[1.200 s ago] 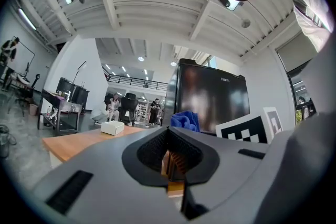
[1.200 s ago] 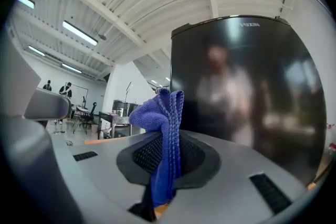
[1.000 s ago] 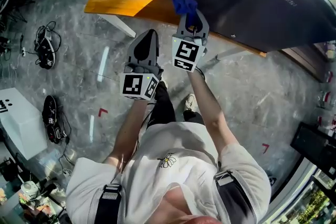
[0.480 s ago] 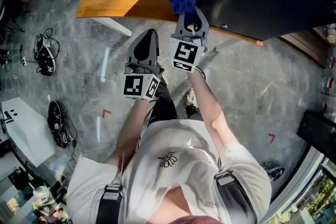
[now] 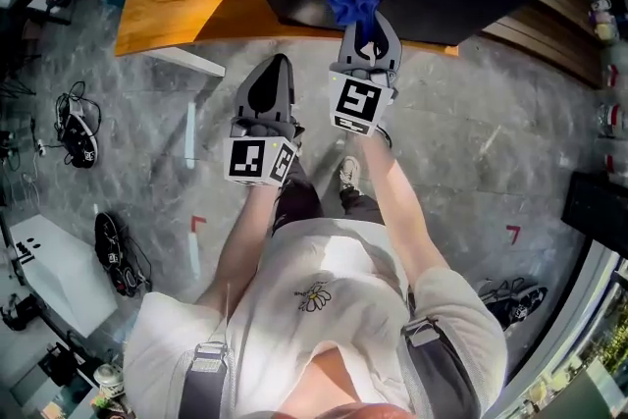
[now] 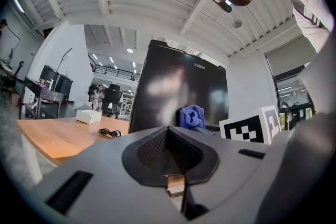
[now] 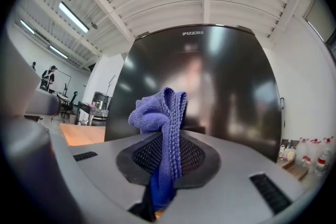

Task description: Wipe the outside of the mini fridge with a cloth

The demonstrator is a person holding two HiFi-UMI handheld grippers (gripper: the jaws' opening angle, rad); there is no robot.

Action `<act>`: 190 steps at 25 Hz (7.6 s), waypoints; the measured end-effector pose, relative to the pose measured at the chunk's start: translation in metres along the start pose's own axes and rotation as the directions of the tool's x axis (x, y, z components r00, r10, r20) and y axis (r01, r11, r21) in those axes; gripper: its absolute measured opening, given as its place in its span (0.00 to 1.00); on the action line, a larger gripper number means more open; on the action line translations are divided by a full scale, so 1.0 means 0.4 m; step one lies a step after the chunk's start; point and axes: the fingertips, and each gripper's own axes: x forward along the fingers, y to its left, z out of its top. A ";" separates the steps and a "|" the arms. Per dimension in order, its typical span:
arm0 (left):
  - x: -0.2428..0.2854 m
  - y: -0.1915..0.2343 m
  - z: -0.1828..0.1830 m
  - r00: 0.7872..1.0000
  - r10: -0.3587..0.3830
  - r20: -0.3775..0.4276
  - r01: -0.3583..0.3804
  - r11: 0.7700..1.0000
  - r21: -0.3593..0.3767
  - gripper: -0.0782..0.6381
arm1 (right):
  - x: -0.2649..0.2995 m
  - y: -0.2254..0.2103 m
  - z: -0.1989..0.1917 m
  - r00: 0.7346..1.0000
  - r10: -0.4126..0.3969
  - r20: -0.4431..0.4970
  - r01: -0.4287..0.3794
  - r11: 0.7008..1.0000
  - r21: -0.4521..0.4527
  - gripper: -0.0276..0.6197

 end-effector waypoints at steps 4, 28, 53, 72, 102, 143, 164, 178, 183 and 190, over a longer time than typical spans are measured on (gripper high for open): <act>0.021 -0.075 -0.022 1.000 -0.029 -0.008 0.029 1.000 0.002 0.12 | -0.025 -0.122 -0.020 0.998 -0.055 -0.003 0.055 0.998 -0.013 0.14; 0.076 -0.233 -0.072 0.994 -0.091 -0.065 0.093 0.995 0.020 0.12 | -0.118 -0.616 -0.104 0.932 -0.361 -0.025 0.360 0.931 -0.055 0.14; 0.044 -0.189 -0.074 0.994 -0.097 -0.051 0.097 0.995 0.013 0.12 | -0.189 -0.367 -0.102 0.977 -0.204 -0.054 0.208 0.975 0.081 0.14; -0.065 0.180 -0.100 0.996 0.074 -0.054 -0.075 0.997 -0.013 0.12 | 0.051 0.307 -0.091 0.984 0.178 -0.022 -0.174 0.977 0.122 0.14; -0.014 -0.015 -0.121 0.999 -0.017 -0.044 0.014 0.998 -0.065 0.12 | -0.012 -0.025 -0.191 0.998 -0.029 -0.065 0.031 0.999 0.037 0.14; 0.046 -0.152 -0.198 0.987 -0.116 -0.115 0.115 0.993 -0.016 0.12 | -0.120 -0.656 -0.324 0.856 -0.492 -0.161 0.492 0.870 -0.041 0.14; 0.015 -0.032 -0.196 0.996 -0.030 -0.087 0.027 0.999 -0.032 0.12 | -0.084 -0.061 -0.186 0.994 -0.078 -0.073 0.090 0.978 0.190 0.14; -0.058 0.215 -0.255 0.987 0.105 -0.118 -0.109 0.994 -0.031 0.12 | 0.078 0.336 -0.235 0.979 0.202 -0.002 -0.201 0.978 0.060 0.14; -0.089 0.275 -0.255 0.983 0.137 -0.123 -0.141 0.990 -0.022 0.12 | 0.118 0.405 -0.260 0.976 0.217 -0.007 -0.216 0.975 0.049 0.14; -0.127 0.329 -0.261 0.976 0.176 -0.125 -0.181 0.983 -0.026 0.12 | 0.140 0.420 -0.265 0.977 0.214 0.001 -0.214 0.976 -0.025 0.14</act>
